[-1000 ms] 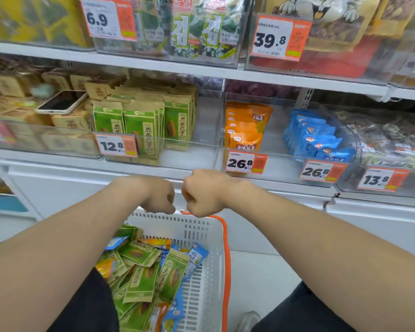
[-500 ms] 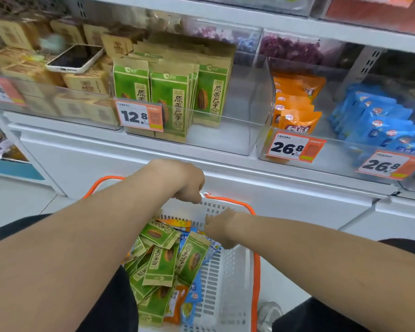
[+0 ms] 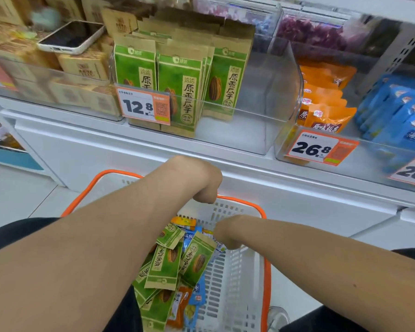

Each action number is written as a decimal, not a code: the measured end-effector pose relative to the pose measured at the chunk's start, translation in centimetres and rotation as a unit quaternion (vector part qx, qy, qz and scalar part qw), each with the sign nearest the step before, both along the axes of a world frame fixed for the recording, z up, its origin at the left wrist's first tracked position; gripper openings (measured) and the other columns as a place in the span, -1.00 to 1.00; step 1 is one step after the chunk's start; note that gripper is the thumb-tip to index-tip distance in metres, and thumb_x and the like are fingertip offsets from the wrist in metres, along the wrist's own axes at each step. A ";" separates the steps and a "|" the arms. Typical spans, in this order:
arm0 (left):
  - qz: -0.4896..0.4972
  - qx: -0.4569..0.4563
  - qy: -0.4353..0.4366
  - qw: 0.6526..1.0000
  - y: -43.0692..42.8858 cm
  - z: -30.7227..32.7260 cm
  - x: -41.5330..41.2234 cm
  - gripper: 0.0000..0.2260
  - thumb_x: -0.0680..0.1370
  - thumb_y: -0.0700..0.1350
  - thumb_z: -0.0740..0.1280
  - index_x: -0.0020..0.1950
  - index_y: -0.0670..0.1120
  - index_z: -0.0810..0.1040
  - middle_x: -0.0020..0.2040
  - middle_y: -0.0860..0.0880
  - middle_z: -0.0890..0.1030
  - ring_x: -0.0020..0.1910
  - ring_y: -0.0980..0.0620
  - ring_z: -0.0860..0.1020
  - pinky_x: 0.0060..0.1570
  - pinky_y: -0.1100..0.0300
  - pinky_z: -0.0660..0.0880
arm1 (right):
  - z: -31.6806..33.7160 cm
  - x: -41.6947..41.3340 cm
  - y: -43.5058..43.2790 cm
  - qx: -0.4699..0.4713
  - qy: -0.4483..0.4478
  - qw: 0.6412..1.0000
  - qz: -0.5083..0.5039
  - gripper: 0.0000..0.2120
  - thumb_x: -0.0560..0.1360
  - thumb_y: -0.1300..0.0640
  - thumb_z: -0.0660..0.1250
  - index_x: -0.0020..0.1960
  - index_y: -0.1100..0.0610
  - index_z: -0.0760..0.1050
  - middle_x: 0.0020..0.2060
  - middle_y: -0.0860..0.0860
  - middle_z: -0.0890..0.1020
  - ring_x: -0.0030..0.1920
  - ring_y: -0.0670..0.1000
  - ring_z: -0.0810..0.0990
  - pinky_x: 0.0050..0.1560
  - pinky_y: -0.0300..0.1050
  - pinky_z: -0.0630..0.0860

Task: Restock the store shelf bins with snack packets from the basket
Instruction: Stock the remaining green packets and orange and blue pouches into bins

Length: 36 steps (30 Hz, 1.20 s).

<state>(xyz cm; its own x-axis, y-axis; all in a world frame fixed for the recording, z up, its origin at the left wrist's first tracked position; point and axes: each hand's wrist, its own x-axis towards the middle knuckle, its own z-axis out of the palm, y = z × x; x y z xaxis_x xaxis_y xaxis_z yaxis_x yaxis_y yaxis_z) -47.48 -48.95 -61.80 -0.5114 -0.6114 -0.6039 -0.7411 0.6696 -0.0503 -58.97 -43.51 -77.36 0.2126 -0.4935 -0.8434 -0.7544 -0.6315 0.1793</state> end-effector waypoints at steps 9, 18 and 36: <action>-0.005 0.013 -0.078 0.997 1.3 2.0 0.4 -0.59 0.63 -0.24 0.21 0.47 -0.05 0.52 0.28 -0.09 0.62 0.10 -0.07 0.66 0.04 0.06 0.57 | 5.7 -0.2 -0.1 -0.129 -0.121 0.982 -0.072 -0.72 0.55 0.23 0.40 -0.27 0.13 0.38 -0.31 0.01 0.43 -0.19 0.09 0.51 -0.27 -0.07 0.44; 0.011 0.039 -0.089 0.995 2.2 3.3 0.3 -0.21 0.39 0.11 0.65 0.56 0.03 0.43 0.19 0.00 0.71 0.15 -0.05 0.66 0.24 -0.02 0.59 | 11.8 -2.7 0.8 -0.244 -0.253 0.926 -0.136 -0.83 0.49 0.31 0.44 0.04 0.15 0.72 0.00 0.13 0.70 0.03 0.19 0.66 0.04 0.07 0.63; 0.154 0.078 0.557 0.812 5.6 9.5 -3.9 -0.88 0.49 -0.17 0.56 -0.07 -0.18 0.70 -0.24 -0.20 0.69 -0.32 0.03 0.59 -0.22 0.07 0.56 | 28.0 -9.0 7.5 -0.530 -0.361 0.741 -0.198 -0.67 0.38 0.02 0.32 0.14 -0.11 0.46 -0.07 -0.05 0.54 -0.14 0.09 0.55 -0.27 -0.06 0.46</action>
